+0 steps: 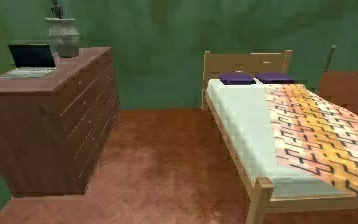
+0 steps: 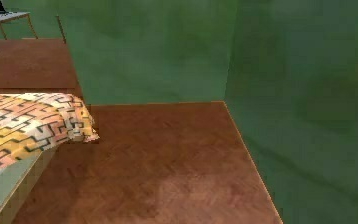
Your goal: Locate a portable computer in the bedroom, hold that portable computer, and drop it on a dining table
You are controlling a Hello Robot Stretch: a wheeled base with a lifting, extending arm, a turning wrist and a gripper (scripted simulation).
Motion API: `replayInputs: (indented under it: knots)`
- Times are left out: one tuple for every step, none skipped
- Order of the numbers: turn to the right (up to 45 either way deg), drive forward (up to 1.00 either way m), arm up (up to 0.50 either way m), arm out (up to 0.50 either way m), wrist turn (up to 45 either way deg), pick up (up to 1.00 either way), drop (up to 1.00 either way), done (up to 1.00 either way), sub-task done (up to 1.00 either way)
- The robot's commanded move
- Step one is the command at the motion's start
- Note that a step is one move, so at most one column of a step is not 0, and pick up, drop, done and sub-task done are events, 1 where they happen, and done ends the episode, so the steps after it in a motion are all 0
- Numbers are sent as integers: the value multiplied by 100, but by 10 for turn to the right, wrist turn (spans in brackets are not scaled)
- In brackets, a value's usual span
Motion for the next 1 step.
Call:
replayInputs:
  knots:
    - [0,45,0,0,0,0,0,0,0]
